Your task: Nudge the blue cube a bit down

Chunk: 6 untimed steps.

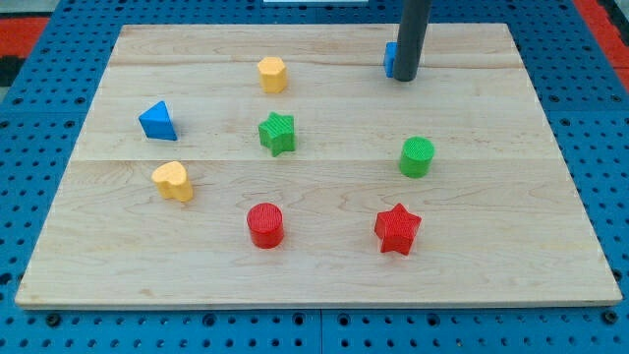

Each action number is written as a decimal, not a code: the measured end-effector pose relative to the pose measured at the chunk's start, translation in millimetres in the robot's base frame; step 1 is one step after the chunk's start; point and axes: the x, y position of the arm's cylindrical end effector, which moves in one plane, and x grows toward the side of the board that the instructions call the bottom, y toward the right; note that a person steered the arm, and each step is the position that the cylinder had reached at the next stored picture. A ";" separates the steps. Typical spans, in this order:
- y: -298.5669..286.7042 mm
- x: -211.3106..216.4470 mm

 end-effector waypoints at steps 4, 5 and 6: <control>58.8 -19.9; 80.0 -45.7; 76.4 -97.5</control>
